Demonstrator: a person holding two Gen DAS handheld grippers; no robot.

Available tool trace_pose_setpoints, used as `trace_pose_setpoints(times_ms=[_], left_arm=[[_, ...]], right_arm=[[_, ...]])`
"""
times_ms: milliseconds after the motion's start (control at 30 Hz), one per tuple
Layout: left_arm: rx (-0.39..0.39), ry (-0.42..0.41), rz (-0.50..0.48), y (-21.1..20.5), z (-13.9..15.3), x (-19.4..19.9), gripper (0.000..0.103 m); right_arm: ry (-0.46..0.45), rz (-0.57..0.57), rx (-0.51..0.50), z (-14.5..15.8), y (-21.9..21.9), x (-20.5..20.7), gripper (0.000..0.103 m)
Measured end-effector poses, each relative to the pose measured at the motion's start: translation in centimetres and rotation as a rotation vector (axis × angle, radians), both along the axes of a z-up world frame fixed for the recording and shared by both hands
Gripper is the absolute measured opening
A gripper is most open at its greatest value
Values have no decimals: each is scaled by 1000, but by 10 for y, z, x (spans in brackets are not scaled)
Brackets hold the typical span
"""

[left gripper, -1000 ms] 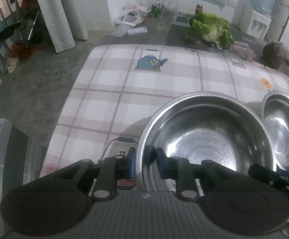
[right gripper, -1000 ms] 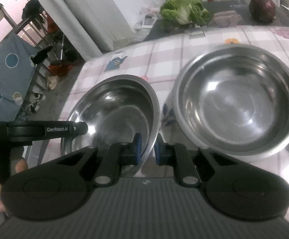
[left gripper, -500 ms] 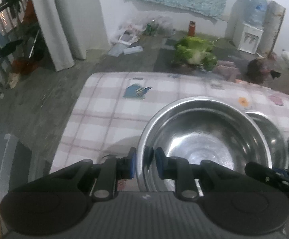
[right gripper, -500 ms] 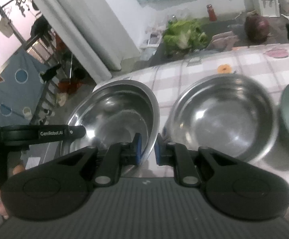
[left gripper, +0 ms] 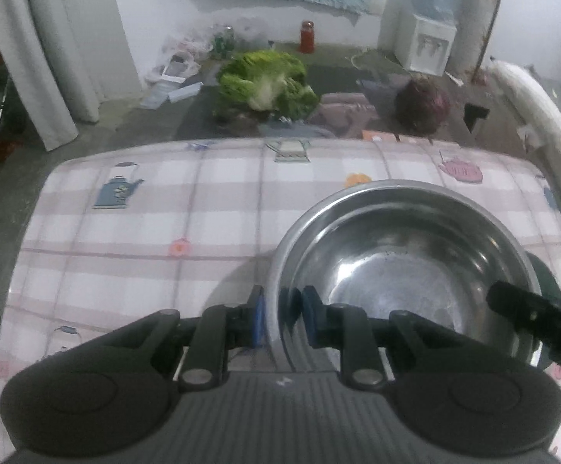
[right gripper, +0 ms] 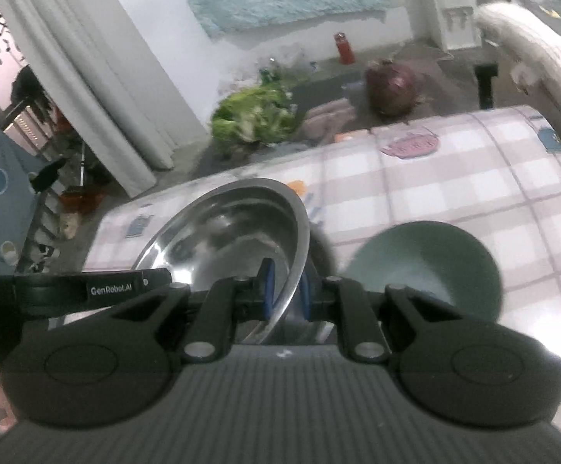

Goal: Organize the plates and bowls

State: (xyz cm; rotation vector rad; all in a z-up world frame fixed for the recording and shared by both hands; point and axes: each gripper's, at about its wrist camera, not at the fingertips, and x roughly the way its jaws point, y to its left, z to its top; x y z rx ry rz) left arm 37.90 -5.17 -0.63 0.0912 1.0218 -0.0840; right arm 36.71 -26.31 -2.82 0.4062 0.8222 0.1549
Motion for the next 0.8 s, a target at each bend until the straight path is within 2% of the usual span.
trace_pose_setpoints(times_ms=[233,433,533,600,700,800], left_arm=[[60,15,-3,-2,-15,2,20],[80,16,17,9,-10,1,21],[74,8,18,14,-3,-6,21],[70,-3,15,15,3,-12,23],[52,-20,11,17,11,-24,31],[39,-34,2,16,18,-40,37]], right_arm=[[42,24,3,-27,-2,8,14],[59,64,-32,-33,19,15,18],[64,81,-34,-31,22,16,25],[56,90,-67,-27,25,14,38],[35,108,-78,-20,30,10,50],[6,107,-105,-14,32,6,59]])
